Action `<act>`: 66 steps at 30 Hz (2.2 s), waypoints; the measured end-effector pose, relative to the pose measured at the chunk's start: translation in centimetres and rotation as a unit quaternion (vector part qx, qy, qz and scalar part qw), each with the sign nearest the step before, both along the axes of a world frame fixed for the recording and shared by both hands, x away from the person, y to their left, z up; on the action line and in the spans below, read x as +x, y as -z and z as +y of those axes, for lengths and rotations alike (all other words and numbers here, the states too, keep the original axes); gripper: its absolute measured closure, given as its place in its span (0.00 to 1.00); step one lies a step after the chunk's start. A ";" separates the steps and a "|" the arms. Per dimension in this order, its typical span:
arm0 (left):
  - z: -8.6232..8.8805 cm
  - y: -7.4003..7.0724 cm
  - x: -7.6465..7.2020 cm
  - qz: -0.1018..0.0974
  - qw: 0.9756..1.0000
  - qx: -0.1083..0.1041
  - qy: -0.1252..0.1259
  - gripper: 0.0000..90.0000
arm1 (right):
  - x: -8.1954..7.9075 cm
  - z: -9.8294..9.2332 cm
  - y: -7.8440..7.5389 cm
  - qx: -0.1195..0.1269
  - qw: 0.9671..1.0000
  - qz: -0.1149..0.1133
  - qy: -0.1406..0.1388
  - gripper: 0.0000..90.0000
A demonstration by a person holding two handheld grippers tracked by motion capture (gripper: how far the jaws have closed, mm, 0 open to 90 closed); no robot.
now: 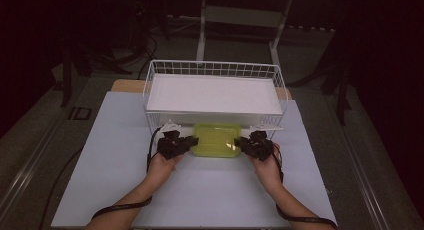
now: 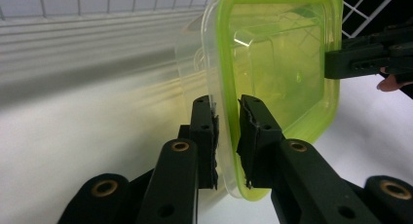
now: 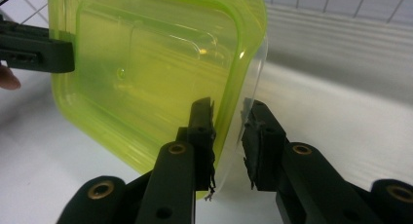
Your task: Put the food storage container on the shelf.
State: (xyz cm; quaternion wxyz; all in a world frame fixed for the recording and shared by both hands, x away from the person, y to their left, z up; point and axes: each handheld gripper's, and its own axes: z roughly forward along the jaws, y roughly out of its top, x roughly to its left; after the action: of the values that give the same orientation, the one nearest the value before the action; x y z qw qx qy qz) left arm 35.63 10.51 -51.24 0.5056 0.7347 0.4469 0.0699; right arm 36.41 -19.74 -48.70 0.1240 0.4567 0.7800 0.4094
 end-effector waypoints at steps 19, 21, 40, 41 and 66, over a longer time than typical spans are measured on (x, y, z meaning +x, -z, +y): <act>-0.1 0.7 1.8 -0.036 0.999 -0.003 -0.032 0.67 | 2.0 0.9 0.4 0.023 0.998 -0.016 0.053 0.70; -0.2 0.8 2.1 -0.029 0.999 0.001 -0.036 0.63 | 2.2 0.9 0.5 0.027 0.998 -0.014 0.061 0.73; 0.6 -0.4 1.7 -0.061 0.998 0.023 -0.027 0.53 | 0.9 1.3 0.2 -0.020 0.997 -0.063 0.042 0.57; 0.7 -0.5 1.5 -0.062 0.998 0.021 -0.025 0.53 | 0.5 1.3 0.1 -0.023 0.997 -0.069 0.038 0.57; 2.4 -0.8 -5.3 -0.092 0.995 0.003 0.042 0.01 | -3.7 5.2 2.0 -0.037 0.997 -0.053 -0.044 1.00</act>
State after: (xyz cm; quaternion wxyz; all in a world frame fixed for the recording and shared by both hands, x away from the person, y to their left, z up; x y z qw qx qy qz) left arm 30.32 12.94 -50.42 0.5449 0.7446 0.3675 0.1169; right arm 32.74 -14.56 -50.71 0.1638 0.3951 0.8060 0.4092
